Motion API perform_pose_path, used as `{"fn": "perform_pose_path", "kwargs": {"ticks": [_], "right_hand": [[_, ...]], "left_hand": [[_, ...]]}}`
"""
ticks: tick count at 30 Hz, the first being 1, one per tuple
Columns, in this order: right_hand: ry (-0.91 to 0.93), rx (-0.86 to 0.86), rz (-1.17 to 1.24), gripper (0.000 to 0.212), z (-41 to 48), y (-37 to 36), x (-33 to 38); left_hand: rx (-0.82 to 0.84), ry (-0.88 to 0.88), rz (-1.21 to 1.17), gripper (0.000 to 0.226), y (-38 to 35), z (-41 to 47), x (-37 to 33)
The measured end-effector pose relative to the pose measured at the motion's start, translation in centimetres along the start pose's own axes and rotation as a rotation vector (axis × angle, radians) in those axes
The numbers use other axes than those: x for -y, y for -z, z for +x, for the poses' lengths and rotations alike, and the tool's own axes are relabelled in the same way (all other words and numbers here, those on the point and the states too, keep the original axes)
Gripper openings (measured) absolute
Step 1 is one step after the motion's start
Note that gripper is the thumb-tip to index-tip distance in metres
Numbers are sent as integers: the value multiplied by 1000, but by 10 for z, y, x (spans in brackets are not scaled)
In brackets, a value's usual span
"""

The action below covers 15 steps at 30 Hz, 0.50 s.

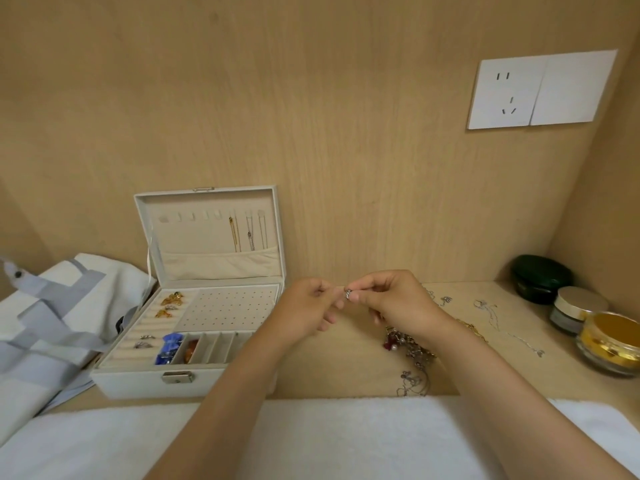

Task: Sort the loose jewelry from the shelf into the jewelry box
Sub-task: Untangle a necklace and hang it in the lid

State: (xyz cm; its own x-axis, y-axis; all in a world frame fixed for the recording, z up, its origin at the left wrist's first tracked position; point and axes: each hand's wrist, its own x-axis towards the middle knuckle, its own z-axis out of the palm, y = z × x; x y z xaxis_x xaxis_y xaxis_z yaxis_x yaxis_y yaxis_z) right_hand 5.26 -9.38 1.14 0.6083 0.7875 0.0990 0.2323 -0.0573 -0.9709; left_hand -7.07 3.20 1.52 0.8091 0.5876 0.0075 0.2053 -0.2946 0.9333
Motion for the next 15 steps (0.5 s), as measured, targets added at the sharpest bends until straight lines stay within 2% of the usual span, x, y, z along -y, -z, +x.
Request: {"fn": "perform_pose_path", "kwargs": {"ticks": [4,9,15], "right_hand": [[-36,46,81,10,-6,-2,13],[-49,7,152,10,-9,-15,25],[89,8,127,12,-9,-50,45]], "left_hand": [[23,-53,-124,12,9,-6,-4],[-36,-133,-97,9,25,-17,-8],[-91,-137,-68,11,57,-36,-6]]}}
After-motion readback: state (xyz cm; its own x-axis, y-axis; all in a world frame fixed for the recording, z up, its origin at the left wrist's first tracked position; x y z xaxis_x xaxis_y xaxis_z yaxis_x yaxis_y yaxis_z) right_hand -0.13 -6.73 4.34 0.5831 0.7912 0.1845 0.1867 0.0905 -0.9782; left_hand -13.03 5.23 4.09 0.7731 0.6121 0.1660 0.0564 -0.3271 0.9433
